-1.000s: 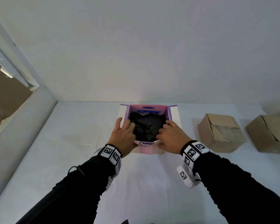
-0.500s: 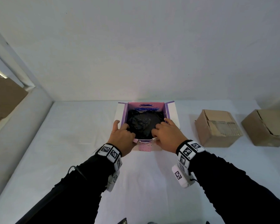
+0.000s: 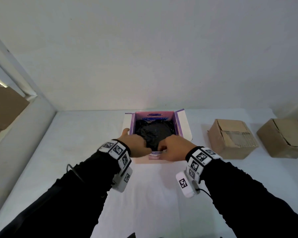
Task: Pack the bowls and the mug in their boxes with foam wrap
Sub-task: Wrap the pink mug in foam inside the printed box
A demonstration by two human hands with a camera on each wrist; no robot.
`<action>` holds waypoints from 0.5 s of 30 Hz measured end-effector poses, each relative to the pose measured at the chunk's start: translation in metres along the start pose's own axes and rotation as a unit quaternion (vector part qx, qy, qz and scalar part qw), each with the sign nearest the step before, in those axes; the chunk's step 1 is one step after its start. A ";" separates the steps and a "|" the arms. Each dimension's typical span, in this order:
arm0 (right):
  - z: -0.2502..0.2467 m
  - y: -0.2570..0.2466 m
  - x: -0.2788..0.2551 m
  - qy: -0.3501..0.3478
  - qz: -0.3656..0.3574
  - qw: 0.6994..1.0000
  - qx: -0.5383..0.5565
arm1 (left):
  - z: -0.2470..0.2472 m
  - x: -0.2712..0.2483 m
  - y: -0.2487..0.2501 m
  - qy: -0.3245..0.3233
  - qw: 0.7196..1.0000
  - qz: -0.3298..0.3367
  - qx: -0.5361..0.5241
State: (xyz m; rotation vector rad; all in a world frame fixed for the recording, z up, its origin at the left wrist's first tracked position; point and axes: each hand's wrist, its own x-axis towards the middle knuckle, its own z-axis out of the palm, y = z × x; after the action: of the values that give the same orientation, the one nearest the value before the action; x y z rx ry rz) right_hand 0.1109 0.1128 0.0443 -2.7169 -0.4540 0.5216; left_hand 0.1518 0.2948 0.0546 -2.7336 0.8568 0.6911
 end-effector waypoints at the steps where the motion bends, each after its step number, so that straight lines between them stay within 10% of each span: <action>1: -0.006 0.003 0.002 0.027 0.005 0.997 0.075 | -0.011 0.002 -0.003 0.019 1.000 0.005 0.001; 5: -0.028 0.016 0.019 0.128 0.022 0.991 -0.042 | -0.034 0.015 -0.024 0.164 0.985 -0.016 0.050; 15: -0.016 0.039 0.047 0.064 0.072 0.962 -0.254 | 0.004 0.050 -0.037 0.138 0.980 -0.042 0.139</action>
State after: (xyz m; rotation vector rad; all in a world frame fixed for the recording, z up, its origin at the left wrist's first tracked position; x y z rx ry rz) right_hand 0.1683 0.0907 0.0297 -3.2727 -0.4006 0.2871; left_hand 0.2081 0.3017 0.0281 -2.6226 0.8163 0.1606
